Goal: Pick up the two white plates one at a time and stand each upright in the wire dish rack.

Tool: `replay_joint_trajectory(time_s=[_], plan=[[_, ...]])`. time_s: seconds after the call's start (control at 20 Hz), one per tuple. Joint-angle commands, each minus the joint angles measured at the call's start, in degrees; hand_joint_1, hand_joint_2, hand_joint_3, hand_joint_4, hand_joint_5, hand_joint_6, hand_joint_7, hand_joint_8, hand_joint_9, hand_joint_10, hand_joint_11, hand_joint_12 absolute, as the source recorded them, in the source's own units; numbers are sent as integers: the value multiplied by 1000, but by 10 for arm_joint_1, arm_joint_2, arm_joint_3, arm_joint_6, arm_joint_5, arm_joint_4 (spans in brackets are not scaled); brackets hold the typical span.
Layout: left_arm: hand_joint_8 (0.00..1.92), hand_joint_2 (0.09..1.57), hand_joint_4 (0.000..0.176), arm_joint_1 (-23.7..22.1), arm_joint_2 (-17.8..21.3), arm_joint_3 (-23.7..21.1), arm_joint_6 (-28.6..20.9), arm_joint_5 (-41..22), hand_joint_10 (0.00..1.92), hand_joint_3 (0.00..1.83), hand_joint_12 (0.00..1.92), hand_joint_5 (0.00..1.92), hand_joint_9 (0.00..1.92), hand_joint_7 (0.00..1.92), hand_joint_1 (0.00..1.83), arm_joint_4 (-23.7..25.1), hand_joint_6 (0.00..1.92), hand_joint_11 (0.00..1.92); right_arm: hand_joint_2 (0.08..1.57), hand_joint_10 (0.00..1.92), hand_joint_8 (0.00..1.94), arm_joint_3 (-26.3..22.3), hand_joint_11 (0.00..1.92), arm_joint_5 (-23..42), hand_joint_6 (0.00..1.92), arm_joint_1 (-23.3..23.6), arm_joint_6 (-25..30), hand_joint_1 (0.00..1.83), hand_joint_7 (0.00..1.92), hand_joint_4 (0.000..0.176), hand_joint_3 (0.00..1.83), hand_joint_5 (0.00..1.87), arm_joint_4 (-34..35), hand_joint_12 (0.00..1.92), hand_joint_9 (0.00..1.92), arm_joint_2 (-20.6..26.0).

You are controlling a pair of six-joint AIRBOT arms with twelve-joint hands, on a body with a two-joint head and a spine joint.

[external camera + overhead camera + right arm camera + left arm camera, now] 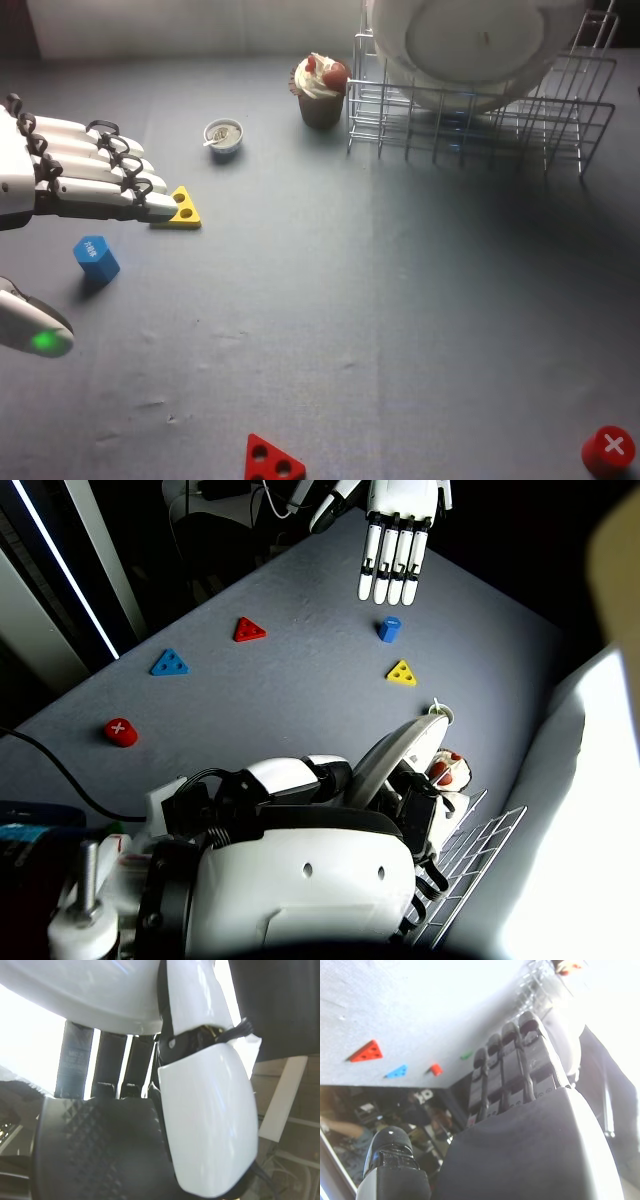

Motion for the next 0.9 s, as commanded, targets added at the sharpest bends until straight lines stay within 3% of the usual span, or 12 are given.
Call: replay_joint_trajectory(time_s=[0.0,0.15,0.35,0.75,0.8,0.85], plan=[[3,986,0,-8,3,0,-1,-34,6,0,8,158,211,215,2,-40,2,192,1034,565,341,6,991,49,924,4,10,1501,1207,0,0,971,35,1338,1217,2],[0,986,0,-8,3,0,-1,-35,1,0,6,159,202,208,0,-40,2,188,1023,516,232,16,998,50,881,-13,10,1502,1259,0,1,1008,41,1323,1241,-7],[1,989,0,-8,3,-2,-1,-35,1,2,5,161,204,209,0,-40,1,188,1023,505,229,25,1017,55,895,-29,8,1502,1255,0,0,995,42,1297,1248,-15],[3,987,0,-8,4,-4,-1,-35,5,0,4,160,202,208,5,-42,2,176,1034,576,346,24,994,59,936,-49,-5,1501,1202,0,0,973,58,1328,1204,-23],[5,984,0,-9,4,-5,-1,-35,5,0,7,166,204,213,1,-45,5,182,1048,665,510,22,995,61,977,-52,-6,1498,1119,0,0,946,61,1323,1147,-23],[7,985,0,-9,4,-6,-1,-35,5,0,7,170,205,219,6,-45,6,182,1110,333,797,21,962,62,1114,-53,-7,1276,1029,0,2,926,63,840,1042,-23]])
